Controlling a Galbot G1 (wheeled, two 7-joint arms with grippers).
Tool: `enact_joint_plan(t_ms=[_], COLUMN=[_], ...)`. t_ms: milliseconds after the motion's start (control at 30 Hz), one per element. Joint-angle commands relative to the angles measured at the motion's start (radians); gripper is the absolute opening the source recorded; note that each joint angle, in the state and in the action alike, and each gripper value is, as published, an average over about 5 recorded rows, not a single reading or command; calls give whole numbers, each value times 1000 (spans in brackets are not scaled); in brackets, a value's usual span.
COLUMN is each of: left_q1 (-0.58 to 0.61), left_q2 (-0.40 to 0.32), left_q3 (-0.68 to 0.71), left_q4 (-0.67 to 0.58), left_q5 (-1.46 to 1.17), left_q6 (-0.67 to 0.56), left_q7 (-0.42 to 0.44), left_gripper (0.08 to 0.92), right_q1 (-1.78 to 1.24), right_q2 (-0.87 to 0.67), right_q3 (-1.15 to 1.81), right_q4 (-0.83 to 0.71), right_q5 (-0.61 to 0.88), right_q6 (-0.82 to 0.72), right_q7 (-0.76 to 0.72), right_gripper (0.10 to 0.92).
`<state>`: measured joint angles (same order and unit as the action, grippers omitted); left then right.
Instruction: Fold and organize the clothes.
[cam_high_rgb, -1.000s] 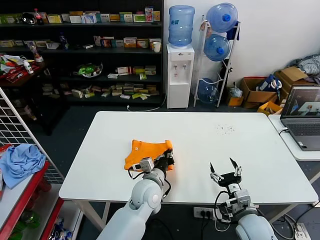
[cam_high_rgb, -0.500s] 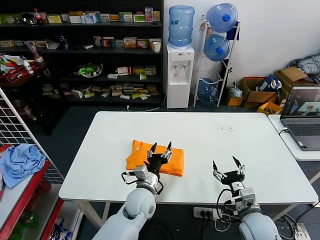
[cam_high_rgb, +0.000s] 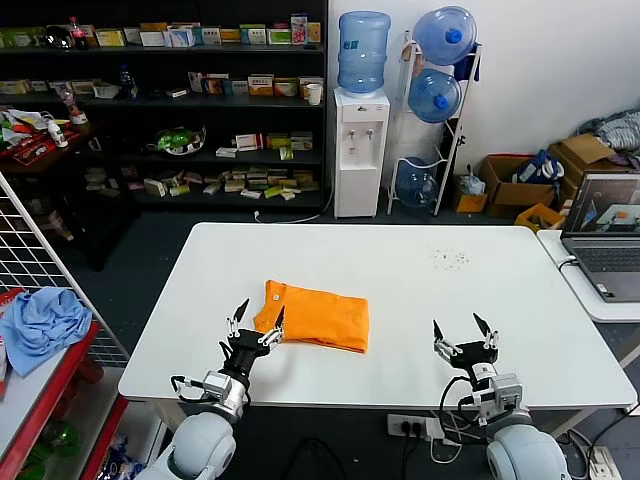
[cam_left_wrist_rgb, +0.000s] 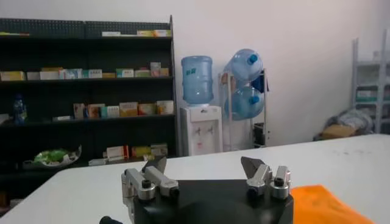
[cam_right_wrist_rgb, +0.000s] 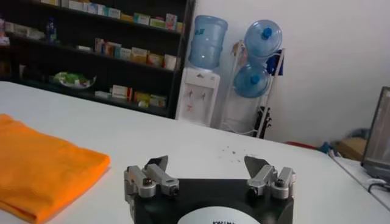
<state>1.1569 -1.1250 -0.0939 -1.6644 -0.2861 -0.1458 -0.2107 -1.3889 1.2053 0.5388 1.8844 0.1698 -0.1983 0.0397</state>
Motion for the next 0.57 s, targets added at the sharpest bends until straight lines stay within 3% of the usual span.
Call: enact_joint_plan(t_ms=[33,233,567], left_q1=[125,132,142], left_q2=[76,81,96], left_q3=[-185,-270,-318], left_q4=[-30,-46,-66], left_q5=[142,141,87], left_q6=[62,103,128], left_q7=[121,162,158], left_gripper=[823,823,823], right_q1=[-16,-31,-39], right_q2=[44,41,32], right_q3=[117,136,141], right_q4=[15,30,27], right_q5=[-18,-23,-9], right_q6=[-35,-22,-8], right_q7=[-88,-100,-96], right_gripper=[823,823,823])
